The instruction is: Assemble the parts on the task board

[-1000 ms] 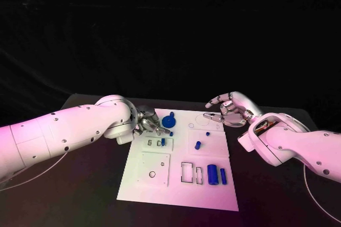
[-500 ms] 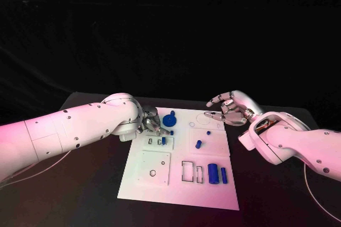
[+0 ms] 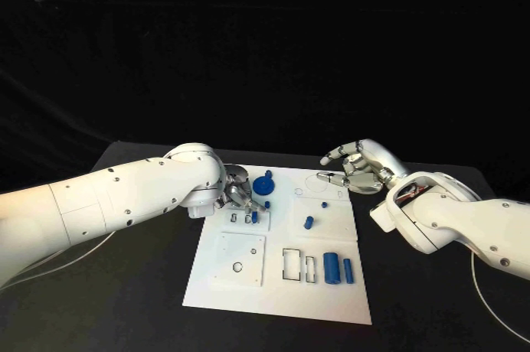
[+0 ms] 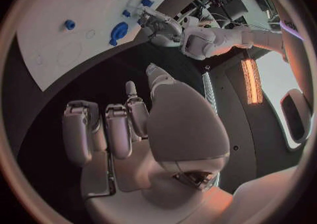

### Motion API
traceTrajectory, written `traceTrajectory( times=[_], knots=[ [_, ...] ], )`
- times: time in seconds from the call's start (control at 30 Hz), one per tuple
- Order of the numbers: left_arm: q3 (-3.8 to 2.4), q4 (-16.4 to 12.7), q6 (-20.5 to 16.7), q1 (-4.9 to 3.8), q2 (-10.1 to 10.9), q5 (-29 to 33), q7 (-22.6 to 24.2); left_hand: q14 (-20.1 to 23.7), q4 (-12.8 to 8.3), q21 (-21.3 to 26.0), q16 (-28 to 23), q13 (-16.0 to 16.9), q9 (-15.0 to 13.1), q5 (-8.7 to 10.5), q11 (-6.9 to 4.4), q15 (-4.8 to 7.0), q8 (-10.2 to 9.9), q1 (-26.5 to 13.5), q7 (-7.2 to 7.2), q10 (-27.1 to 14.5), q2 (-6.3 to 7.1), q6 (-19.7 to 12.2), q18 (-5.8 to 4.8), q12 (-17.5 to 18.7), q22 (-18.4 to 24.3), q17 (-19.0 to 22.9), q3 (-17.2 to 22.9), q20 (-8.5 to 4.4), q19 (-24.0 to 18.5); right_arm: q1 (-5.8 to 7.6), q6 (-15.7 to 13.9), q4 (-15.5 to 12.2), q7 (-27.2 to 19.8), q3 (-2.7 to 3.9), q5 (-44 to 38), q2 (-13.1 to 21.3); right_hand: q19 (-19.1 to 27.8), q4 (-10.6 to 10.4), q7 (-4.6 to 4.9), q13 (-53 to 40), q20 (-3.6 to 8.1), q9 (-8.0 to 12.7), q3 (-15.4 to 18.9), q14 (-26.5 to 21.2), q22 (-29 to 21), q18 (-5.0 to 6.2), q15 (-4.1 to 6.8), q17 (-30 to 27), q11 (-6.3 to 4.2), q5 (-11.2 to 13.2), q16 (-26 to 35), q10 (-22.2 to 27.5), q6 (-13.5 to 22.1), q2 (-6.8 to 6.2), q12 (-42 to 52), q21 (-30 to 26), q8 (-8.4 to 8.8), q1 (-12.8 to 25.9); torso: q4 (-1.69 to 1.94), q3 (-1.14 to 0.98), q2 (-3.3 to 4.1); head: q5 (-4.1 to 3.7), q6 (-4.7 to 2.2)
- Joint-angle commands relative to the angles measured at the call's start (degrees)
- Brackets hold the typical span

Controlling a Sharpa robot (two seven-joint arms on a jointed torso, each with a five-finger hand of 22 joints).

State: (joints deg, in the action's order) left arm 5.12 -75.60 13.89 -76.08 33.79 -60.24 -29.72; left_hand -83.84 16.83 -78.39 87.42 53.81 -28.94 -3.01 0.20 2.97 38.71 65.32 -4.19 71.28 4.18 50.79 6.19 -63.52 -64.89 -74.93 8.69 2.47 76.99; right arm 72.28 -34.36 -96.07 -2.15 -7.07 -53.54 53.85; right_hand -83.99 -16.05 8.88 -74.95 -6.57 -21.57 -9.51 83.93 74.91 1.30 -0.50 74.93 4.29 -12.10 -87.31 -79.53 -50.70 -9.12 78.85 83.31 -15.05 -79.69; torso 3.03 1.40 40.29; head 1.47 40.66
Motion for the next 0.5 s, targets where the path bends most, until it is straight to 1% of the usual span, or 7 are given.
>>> traceTrajectory(
  times=[0.03,0.23,0.4,0.5],
  knots=[
    [0.00,0.06,2.44,-0.11,-0.24,0.90,-0.15,-4.80,-0.05,-0.24,0.27,-0.01,-0.18,0.06,-0.07,0.35,0.29,0.47,-0.05,-0.24,-0.29,-0.50,-1.14,-0.19,0.00,-10.54,0.25,0.09,0.34,0.05,0.96,0.05,0.36,-0.01,-0.56,-0.14,-1.33,-0.38,-0.02,-3.53,0.43,-0.08,-0.10,4.06,9.85,0.74,0.51,6.31,-0.16,-0.28,0.38,0.19,-0.05,0.07,-0.24,-0.40,-0.43,0.39,-0.07,-0.01,0.02,-0.12,-0.13],
    [0.03,0.00,3.29,-0.10,-0.35,1.38,-0.22,-4.80,-0.05,-0.30,0.28,0.01,-0.38,0.06,-0.04,0.33,0.36,0.82,-0.09,-0.37,-0.31,-0.68,-1.15,-0.20,-0.06,-10.55,0.48,0.11,0.31,0.03,1.05,0.17,0.57,-0.02,-0.71,-0.36,-1.29,-0.28,-0.04,-3.49,0.46,-0.11,-0.27,4.05,9.80,0.76,0.54,6.26,-0.19,-0.37,0.41,0.21,0.06,0.18,-0.26,-0.48,-0.55,0.22,0.01,-0.03,0.01,-0.19,0.05],
    [0.05,-0.06,3.96,-0.10,-0.49,1.79,-0.19,-4.81,-0.07,-0.44,0.32,0.20,-0.82,0.06,-0.02,0.29,0.48,2.04,-0.12,-0.53,-0.38,-1.01,-1.16,-0.33,-0.26,-10.64,1.48,0.16,0.25,0.02,1.08,0.24,0.69,-0.03,-0.75,-0.48,-1.26,-0.26,-0.04,-3.46,0.47,-0.12,-0.33,4.06,9.76,0.78,0.55,6.29,-0.19,-0.43,0.40,0.23,0.09,0.23,-0.29,-0.54,-0.60,0.17,0.02,0.00,0.01,-0.24,0.11],
    [0.10,-0.06,4.31,-0.10,-0.52,2.01,-0.16,-4.80,-0.07,-0.48,0.31,0.24,-0.96,0.05,0.00,0.27,0.48,2.40,-0.14,-0.60,-0.31,-1.14,-1.16,-0.35,-0.29,-10.64,1.94,0.18,0.21,0.02,1.10,0.27,0.73,-0.03,-0.76,-0.55,-1.25,-0.23,-0.04,-3.47,0.49,-0.14,-0.43,4.04,9.75,0.78,0.56,6.24,-0.20,-0.60,0.43,0.21,0.14,0.28,-0.27,-0.57,-0.69,0.11,-0.04,-0.02,0.05,-0.23,0.23]
  ],
)
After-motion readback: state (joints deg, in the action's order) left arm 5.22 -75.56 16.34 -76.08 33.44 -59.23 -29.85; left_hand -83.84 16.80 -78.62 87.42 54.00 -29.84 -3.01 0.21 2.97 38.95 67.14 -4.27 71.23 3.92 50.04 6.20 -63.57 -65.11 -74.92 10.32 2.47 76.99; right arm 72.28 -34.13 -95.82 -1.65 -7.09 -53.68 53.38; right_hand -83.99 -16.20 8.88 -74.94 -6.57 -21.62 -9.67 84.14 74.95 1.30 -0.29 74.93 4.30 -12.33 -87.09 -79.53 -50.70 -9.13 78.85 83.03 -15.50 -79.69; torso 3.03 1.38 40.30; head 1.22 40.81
